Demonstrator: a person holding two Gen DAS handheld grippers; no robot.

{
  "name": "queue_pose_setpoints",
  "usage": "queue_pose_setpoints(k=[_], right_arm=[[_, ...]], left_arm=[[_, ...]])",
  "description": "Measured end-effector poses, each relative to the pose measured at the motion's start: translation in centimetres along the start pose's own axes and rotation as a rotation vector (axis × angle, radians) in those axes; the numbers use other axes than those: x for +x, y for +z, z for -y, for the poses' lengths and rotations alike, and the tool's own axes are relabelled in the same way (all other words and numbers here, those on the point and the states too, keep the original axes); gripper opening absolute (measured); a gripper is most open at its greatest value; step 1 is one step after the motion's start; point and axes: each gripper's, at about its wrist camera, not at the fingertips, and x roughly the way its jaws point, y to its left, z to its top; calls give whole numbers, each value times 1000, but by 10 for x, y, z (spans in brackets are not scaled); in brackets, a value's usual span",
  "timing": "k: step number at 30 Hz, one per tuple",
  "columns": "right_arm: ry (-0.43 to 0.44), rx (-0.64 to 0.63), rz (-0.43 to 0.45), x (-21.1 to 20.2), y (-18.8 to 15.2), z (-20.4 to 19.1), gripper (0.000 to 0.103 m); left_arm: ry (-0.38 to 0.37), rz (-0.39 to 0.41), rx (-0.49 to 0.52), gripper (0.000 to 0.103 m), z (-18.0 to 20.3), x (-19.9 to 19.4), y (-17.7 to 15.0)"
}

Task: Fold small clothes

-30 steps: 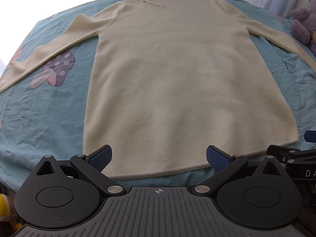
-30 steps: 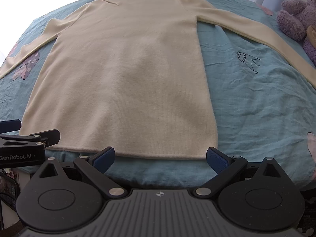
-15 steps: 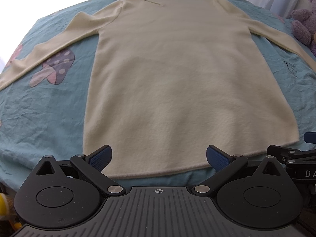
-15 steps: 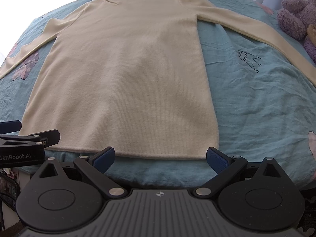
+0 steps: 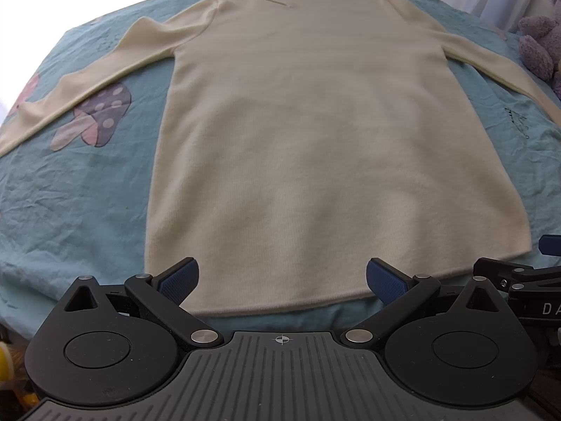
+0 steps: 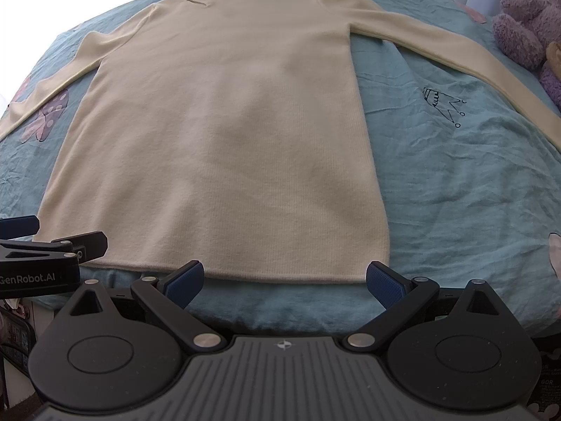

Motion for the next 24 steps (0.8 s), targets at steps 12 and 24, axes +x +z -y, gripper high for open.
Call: queue_pose_setpoints(k=[12,24], right_arm=[[8,4,-5,1,1,2,99],[16,14,-12,4,3,3,99]], left_arm=[[0,-10,-5,103,0,3,2],[-9,-30,-11,103,-3,7,4]])
